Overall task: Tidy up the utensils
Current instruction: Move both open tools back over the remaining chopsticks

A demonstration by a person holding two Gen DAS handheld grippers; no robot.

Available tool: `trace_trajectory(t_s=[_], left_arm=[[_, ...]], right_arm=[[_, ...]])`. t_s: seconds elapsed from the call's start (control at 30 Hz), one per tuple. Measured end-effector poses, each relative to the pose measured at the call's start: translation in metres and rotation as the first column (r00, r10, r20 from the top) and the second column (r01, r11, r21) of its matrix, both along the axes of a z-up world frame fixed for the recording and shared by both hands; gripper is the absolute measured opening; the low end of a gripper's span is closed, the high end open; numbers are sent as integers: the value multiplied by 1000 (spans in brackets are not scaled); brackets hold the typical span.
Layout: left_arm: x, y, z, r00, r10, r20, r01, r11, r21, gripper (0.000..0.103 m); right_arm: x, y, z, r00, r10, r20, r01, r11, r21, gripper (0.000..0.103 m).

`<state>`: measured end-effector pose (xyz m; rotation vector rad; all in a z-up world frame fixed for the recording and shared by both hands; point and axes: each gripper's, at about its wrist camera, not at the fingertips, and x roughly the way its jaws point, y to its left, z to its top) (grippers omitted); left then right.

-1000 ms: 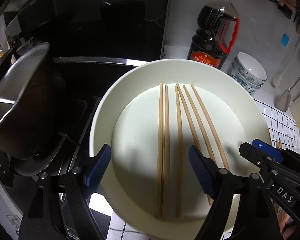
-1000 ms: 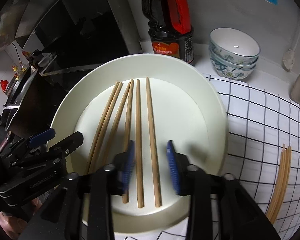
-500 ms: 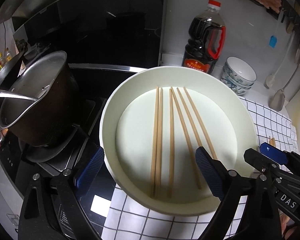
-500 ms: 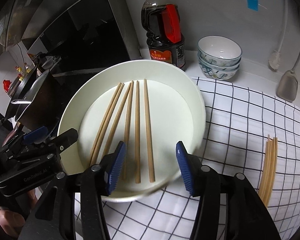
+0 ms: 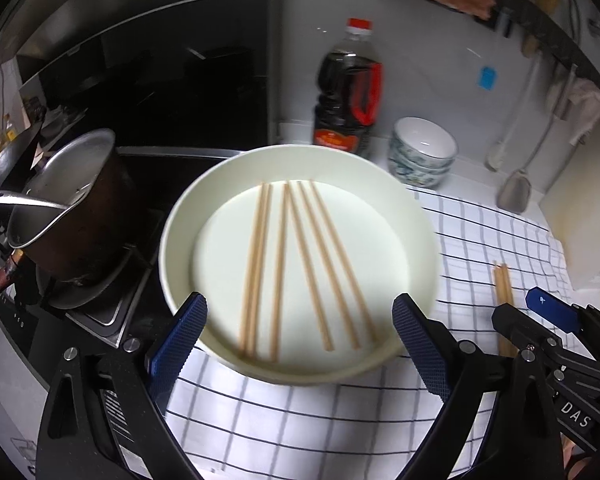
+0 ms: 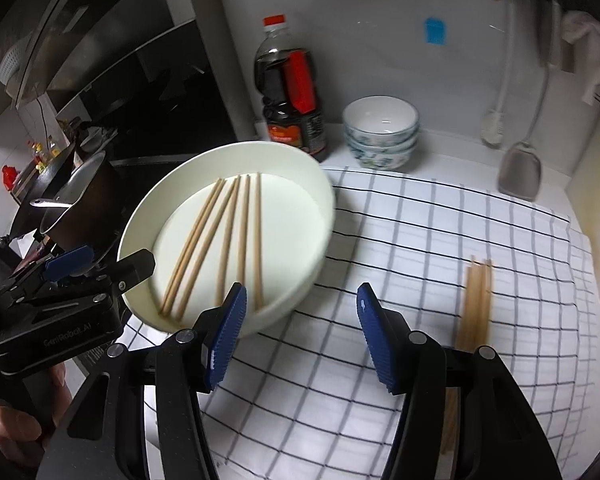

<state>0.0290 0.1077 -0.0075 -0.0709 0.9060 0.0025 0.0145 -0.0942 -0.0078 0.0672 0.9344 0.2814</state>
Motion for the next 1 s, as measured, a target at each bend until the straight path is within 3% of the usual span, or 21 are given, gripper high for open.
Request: trace_trajectory(t_s=[0.23, 0.63, 1.0], left_arm=[[-15, -44, 1, 996, -84, 6, 84, 996, -2, 94], [-28, -135, -33, 962, -269, -48, 268, 963, -19, 94], [-19, -186, -75, 954, -292, -67, 293, 956, -2, 95]], right_arm=[[-26, -46, -5, 997, -70, -10, 70, 997, 12, 57], [-61, -135, -45, 969, -235, -69, 234, 972, -25, 57], [-59, -186, -101, 948, -292, -128, 285, 956, -71, 57]])
